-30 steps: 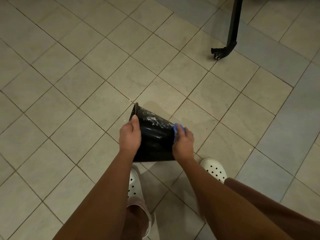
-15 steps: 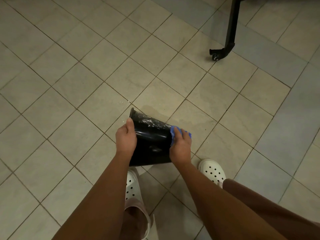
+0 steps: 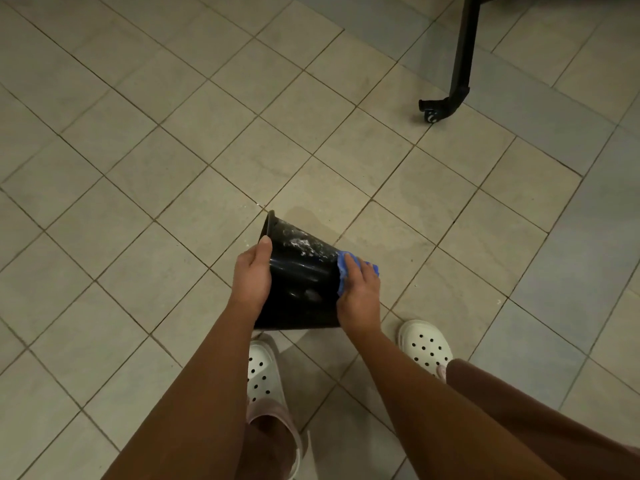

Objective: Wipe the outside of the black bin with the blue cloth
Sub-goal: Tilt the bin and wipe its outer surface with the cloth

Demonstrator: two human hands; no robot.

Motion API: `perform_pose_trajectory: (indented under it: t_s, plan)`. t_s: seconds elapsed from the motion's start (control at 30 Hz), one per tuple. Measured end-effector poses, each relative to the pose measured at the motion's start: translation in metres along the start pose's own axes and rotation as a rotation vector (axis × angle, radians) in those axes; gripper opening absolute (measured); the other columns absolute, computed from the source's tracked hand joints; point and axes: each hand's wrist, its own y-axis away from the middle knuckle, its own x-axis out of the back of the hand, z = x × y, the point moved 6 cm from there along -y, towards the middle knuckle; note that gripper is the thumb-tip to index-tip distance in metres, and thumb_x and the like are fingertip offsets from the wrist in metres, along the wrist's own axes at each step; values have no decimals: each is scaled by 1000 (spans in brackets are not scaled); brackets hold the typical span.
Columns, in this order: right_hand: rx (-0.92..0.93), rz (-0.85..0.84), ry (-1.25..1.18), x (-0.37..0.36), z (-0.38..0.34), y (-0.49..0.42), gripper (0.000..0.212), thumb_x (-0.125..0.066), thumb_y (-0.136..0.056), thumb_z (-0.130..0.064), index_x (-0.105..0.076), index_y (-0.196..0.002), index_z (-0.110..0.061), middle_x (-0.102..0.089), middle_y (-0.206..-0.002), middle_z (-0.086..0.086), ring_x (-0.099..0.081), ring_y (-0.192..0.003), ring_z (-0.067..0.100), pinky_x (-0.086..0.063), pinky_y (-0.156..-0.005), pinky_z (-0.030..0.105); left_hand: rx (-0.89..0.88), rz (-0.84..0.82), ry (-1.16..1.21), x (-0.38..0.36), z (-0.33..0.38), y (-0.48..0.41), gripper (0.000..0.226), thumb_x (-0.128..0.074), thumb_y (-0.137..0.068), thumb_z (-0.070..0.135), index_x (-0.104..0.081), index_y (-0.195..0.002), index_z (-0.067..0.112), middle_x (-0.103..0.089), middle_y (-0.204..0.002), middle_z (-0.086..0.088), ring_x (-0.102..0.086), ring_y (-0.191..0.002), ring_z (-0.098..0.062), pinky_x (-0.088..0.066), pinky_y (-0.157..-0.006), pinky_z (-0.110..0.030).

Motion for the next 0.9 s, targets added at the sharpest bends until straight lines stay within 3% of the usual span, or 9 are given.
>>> perform_pose_trajectory:
  t_s: [0.1, 0.23, 0.4, 0.5, 0.57, 0.63, 0.67, 0.73, 0.9]
  plan:
    - [64, -24, -59, -1, 12, 9, 47, -42, -92, -22, -40, -140, -20, -42, -140, 6, -32, -132, 28, -28, -109, 50, 193, -136, 53, 1, -4, 1, 38, -40, -94, 46, -62, -94, 14, -65, -90, -10, -61, -89, -28, -48, -87, -44]
    - [117, -97, -85, -9, 23, 25, 45, -37, -98, -24, -32, -143, -22, -28, -148, 7, -19, -137, 24, -20, -114, 41, 256, -205, 19, 8, -1, 0, 33, -33, -93, 37, -55, -89, 13, -57, -78, -7, -55, -76, -23, -45, -72, -36]
    - [221, -157, -26, -7, 24, 27, 46, -41, -99, -21, -29, -144, -23, -22, -152, 3, -11, -141, 19, -8, -114, 28, 374, -153, 2, 9, -7, -10, 52, -43, -95, 55, -61, -120, 13, -69, -108, -14, -65, -102, -34, -49, -96, -50]
    - [65, -103, -71, -8, 29, 26, 48, -35, -98, -28, -31, -144, -17, -23, -151, 9, -15, -141, 23, -18, -116, 39, 365, -77, -12, 3, -3, -14, 51, -46, -98, 49, -57, -128, 10, -67, -112, -13, -64, -103, -35, -49, -97, -49]
    - [-17, -17, -45, -13, 22, 41, 55, -45, -93, -19, -28, -145, -13, -23, -150, 15, -17, -140, 33, -24, -113, 49, 306, -44, -65, -4, 0, -18, 51, -41, -102, 44, -52, -135, 6, -59, -112, -3, -57, -111, -30, -42, -96, -39]
    - [3, 37, 23, -22, 7, 59, 76, -60, -81, 1, -23, -146, -14, -21, -152, 16, -14, -141, 36, -25, -111, 52, 220, -6, -128, -10, 9, -16, 40, -35, -105, 38, -55, -123, 8, -51, -99, 1, -54, -98, -20, -37, -84, -31]
    - [36, 44, 34, -24, -1, 63, 82, -62, -79, 5, -22, -146, -17, -21, -152, 14, -12, -142, 33, -23, -111, 51, 191, 11, -150, -11, 11, -14, 32, -33, -106, 35, -55, -106, 12, -51, -90, 3, -52, -84, -15, -36, -75, -27]
    - [114, 12, 41, -27, -10, 60, 80, -61, -81, 2, -20, -146, -22, -20, -153, 10, -8, -143, 27, -17, -113, 49, 168, 35, -172, -8, 10, -14, 35, -30, -106, 34, -55, -100, 11, -53, -82, -1, -50, -74, -13, -37, -63, -27]
    - [266, -90, 74, -19, -8, 23, 69, -62, -83, -3, -32, -142, -21, -36, -146, 11, -24, -139, 30, -24, -112, 48, 203, 75, -116, 6, 4, -14, 40, -34, -102, 34, -62, -109, 6, -65, -96, -14, -63, -93, -31, -49, -80, -41]
